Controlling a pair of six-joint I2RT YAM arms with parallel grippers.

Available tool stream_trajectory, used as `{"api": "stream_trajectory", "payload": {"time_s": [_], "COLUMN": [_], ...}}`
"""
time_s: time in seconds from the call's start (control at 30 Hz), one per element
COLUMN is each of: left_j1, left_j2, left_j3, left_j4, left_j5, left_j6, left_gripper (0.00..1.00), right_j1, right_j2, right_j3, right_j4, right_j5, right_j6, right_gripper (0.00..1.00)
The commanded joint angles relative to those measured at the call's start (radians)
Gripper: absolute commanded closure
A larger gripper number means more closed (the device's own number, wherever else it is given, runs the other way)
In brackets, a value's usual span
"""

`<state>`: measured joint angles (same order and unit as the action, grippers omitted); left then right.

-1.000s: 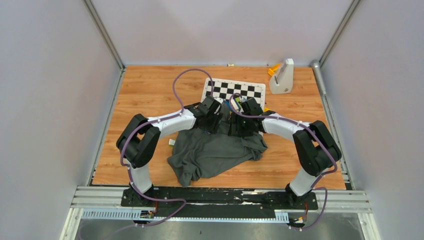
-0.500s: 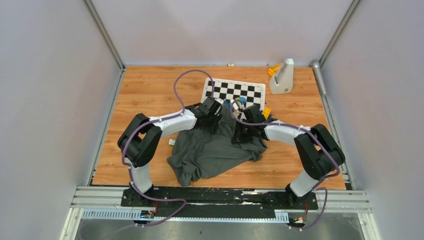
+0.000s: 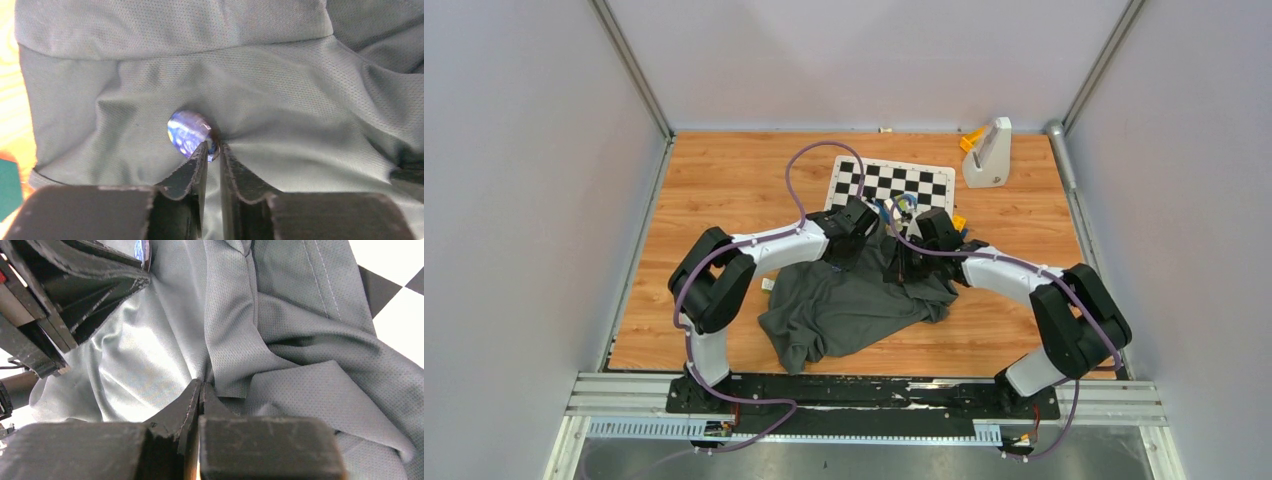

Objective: Remove the brooch from the garment

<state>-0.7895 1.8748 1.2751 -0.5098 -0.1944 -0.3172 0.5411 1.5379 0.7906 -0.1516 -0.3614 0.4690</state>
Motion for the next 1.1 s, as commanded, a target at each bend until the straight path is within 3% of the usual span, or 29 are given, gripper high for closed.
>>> {"api": "stream_trajectory", "payload": {"time_s": [0.0, 0.3, 0.57, 0.7, 0.8, 0.87, 1.07], "left_j1": [0.005, 0.062, 0.070, 0.070, 0.069, 0.065, 0.015], "left_j2": [-0.025, -0.121, -0.152, -0.138, -0.121, -0.107, -0.022], "left_j3": [0.028, -0.042, -0.057, -0.054, -0.031, -0.013, 0.059], "left_j4": [-0.010, 0.043, 0.019, 0.020, 0.028, 0.032, -0.006], "left_j5": [-0.052, 0.011, -0.074, -0.055, -0.007, 0.037, 0.030], "left_j6": [0.006, -0.026, -0.040, -0.052, -0.054, -0.049, -0.031], "left_gripper": [0.83, 0.99, 0.93, 0.75, 0.54, 0.46, 0.39], "right_j1": [0.005, 0.005, 0.005, 0.005, 0.005, 0.005, 0.005], "right_j2": [-0.055, -0.068, -0.102, -0.110, -0.108, -0.106, -0.117], "right_j3": [-0.017, -0.026, -0.043, -0.053, -0.051, -0.052, -0.056], "right_j4": [0.044, 0.055, 0.077, 0.096, 0.099, 0.098, 0.098], "right_j5": [0.007, -0.002, -0.008, -0.036, -0.045, -0.045, -0.039], "right_j6": [-0.010, -0.011, -0.011, -0.009, -0.008, -0.009, -0.007], "right_gripper": [1.00, 1.00, 1.00, 1.00, 1.00, 1.00, 1.00]}}
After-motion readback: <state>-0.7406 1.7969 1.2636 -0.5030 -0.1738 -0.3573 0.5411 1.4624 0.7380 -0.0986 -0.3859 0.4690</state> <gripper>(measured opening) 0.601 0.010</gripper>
